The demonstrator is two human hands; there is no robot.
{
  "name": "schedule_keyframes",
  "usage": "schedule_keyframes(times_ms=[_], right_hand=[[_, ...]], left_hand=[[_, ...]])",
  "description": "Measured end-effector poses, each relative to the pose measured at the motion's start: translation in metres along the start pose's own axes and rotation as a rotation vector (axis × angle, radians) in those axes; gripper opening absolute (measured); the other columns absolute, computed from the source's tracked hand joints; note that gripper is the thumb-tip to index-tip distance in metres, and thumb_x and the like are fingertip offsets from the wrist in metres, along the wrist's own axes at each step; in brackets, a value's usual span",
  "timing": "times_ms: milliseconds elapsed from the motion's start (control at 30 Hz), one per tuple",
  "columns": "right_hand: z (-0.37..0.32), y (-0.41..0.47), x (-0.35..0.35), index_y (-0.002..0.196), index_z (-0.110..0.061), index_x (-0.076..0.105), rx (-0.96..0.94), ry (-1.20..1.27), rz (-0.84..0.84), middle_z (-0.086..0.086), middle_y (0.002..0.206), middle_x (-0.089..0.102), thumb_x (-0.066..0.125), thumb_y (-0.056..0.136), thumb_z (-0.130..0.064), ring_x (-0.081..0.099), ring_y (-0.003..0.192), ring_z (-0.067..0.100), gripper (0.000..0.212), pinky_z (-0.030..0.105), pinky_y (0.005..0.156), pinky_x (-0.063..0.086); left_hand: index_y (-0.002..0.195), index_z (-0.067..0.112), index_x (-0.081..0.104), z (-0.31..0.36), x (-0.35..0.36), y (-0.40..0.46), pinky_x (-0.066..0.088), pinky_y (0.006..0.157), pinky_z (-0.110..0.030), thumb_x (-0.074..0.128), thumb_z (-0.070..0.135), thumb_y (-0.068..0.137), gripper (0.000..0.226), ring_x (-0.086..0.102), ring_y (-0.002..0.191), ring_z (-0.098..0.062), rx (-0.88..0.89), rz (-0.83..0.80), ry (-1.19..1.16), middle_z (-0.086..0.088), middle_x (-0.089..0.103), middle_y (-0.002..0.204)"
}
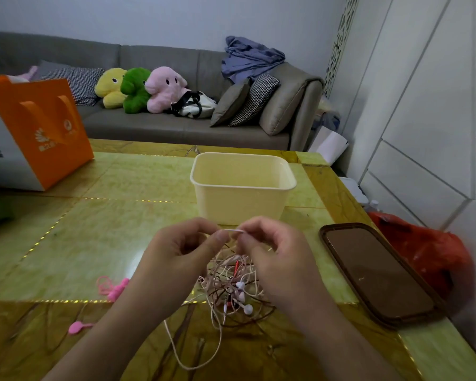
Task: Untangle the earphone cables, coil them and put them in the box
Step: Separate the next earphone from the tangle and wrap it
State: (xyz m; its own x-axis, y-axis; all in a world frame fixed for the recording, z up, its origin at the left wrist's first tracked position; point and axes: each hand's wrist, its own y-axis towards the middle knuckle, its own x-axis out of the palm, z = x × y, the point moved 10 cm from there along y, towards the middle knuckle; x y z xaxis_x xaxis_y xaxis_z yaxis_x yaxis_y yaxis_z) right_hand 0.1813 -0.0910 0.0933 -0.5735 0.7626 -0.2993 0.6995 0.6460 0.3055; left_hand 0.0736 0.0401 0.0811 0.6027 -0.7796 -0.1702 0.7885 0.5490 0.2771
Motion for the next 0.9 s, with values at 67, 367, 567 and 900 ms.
schedule_keyframes(times_ms=[67, 367, 567, 900], right_hand=[[0.01, 0.002, -0.015, 0.088, -0.018, 0.078, 0.091, 0.16, 0.066, 0.005, 0.077, 0.075, 0.069, 0.1, -0.006, 0.071, 0.076, 0.024, 0.019, 0.044, 0.082, 0.062], [-0.016, 0.001, -0.045, 0.087, -0.028, 0.073, -0.211, -0.321, 0.211, -0.005, 0.07, 0.056, 0.075, 0.094, -0.006, 0.056, 0.064, 0.014, 0.023, 0.027, 0.055, 0.049], [0.013, 0.007, -0.062, 0.077, -0.017, 0.072, 0.033, -0.076, 0.253, -0.003, 0.056, 0.056, 0.072, 0.099, -0.037, 0.049, 0.051, 0.011, 0.029, 0.03, 0.049, 0.042], [0.023, 0.009, -0.069, 0.072, -0.009, 0.071, 0.147, 0.196, 0.268, 0.006, 0.052, 0.041, 0.072, 0.087, -0.051, 0.045, 0.058, 0.02, 0.045, 0.04, 0.056, 0.045]], left_hand=[[0.086, 0.021, 0.078, -0.005, -0.005, 0.001, 0.045, 0.057, -0.045, 0.079, 0.038, 0.086, 0.017, 0.053, 0.059, -0.025, -0.015, 0.016, -0.001, -0.027, 0.058, 0.069], [0.083, 0.012, 0.074, -0.004, -0.022, 0.0, 0.057, 0.064, -0.028, 0.076, 0.022, 0.092, 0.013, 0.072, 0.063, -0.031, 0.005, 0.201, -0.041, -0.004, 0.062, 0.058], [0.082, 0.021, 0.076, 0.012, -0.029, -0.003, 0.041, 0.055, -0.032, 0.079, 0.028, 0.089, 0.01, 0.048, 0.055, -0.017, 0.086, 0.231, 0.037, -0.017, 0.054, 0.065], [0.07, 0.005, 0.067, -0.016, -0.025, 0.002, 0.058, 0.074, -0.043, 0.072, 0.045, 0.087, 0.044, 0.058, 0.055, -0.021, -0.164, 0.222, -0.222, -0.002, 0.049, 0.053]])
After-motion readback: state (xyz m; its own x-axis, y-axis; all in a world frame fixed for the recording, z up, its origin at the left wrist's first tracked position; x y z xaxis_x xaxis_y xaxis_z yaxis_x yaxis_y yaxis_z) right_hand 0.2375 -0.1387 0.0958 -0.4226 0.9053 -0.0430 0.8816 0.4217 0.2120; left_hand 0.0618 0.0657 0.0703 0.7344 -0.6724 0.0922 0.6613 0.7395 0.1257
